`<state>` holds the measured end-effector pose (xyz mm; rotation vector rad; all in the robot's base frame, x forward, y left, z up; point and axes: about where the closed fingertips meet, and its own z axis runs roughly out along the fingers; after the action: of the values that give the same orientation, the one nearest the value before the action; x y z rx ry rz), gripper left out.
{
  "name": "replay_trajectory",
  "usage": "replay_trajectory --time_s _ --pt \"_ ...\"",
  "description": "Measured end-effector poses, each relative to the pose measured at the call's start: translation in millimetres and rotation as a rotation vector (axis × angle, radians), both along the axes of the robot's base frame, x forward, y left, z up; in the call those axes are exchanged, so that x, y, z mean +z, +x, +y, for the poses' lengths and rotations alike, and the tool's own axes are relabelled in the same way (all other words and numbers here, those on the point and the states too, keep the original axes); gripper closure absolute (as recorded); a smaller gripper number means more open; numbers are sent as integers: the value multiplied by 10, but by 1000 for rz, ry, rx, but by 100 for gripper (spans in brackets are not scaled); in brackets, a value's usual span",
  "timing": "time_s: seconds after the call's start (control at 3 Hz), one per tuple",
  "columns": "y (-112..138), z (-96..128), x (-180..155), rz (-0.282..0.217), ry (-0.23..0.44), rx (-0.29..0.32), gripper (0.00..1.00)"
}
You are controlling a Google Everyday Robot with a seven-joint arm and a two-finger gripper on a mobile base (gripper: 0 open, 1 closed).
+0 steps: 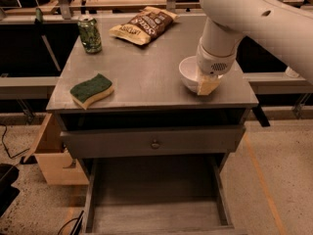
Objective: Move white bowl near brown chip bag
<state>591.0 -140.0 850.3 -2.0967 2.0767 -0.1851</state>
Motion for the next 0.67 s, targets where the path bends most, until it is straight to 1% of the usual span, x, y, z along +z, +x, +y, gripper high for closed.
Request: replay_trajectory --time_s 0.33,0.67 --pt "0 0 0 0 0 0 100" --pt "35 -34 83 -28 -9 -3 100"
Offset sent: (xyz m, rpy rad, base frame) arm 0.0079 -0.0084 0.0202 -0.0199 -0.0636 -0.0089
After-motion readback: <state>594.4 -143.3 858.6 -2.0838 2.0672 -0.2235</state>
